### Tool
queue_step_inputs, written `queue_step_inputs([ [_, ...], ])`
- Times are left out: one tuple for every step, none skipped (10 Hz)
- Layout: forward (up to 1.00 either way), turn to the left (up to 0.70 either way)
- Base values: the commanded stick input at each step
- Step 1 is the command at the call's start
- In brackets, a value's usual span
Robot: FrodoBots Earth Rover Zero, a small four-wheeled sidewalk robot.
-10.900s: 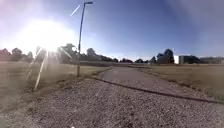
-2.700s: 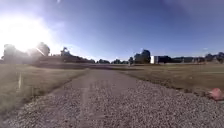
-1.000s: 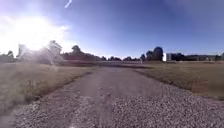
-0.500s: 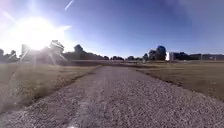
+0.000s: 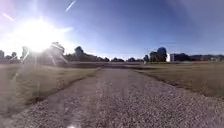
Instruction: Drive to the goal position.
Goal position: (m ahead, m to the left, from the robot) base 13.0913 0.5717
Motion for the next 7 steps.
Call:
queue_step_inputs([
  [0.5, 0.0],
  [0.5, 0.0],
  [0.5, 0.0],
  [0.5, 0.0],
  [0.5, 0.0],
  [0.5, 0.0],
  [0.5, 0.0],
])
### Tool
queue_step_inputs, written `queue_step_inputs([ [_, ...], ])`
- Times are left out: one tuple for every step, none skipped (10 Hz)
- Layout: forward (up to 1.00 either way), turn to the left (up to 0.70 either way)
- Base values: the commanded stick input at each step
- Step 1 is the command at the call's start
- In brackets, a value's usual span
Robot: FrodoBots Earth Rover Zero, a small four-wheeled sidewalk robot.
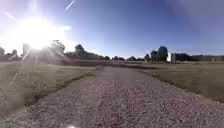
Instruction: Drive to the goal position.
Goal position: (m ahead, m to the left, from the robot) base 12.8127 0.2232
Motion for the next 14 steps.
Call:
queue_step_inputs([
  [0.5, 0.0],
  [0.5, 0.0],
  [0.5, 0.0],
  [0.5, 0.0],
  [0.5, 0.0],
  [0.5, 0.0],
  [0.5, 0.0],
  [0.5, 0.0],
  [0.5, 0.0],
  [0.5, 0.0],
  [0.5, 0.0],
  [0.5, 0.0],
  [0.5, 0.0],
  [0.5, 0.0],
])
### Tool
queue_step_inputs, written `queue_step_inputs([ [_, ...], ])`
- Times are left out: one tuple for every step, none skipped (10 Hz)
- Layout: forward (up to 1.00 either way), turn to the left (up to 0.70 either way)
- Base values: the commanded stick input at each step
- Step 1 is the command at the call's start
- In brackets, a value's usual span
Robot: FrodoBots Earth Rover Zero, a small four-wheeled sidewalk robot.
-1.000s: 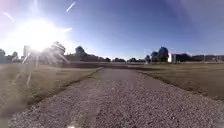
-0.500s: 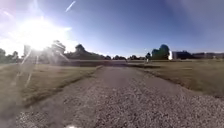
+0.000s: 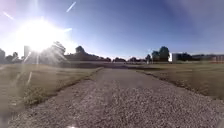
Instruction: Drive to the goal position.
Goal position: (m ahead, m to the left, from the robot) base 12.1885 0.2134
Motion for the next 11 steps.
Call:
queue_step_inputs([
  [0.5, 0.0],
  [0.5, 0.0],
  [0.5, 0.0],
  [0.5, 0.0],
  [0.5, 0.0],
  [0.5, 0.0],
  [0.5, 0.0],
  [0.5, 0.0],
  [0.5, 0.0],
  [0.5, 0.0],
  [0.5, 0.0],
])
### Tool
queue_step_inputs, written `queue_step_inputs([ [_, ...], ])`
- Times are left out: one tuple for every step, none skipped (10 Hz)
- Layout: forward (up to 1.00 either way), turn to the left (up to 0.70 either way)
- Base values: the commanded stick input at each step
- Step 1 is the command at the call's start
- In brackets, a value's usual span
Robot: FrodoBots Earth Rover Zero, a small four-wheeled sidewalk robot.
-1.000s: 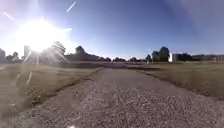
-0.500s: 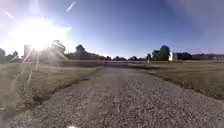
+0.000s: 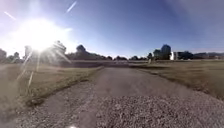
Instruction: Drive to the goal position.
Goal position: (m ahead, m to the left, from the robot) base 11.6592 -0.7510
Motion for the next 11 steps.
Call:
queue_step_inputs([
  [0.5, 0.0],
  [0.5, 0.0],
  [0.5, 0.0],
  [0.5, 0.0],
  [0.5, 0.0],
  [0.5, 0.0],
  [0.5, 0.0],
  [0.5, 0.0],
  [0.5, 0.0],
  [0.5, 0.0],
  [0.5, 0.0],
])
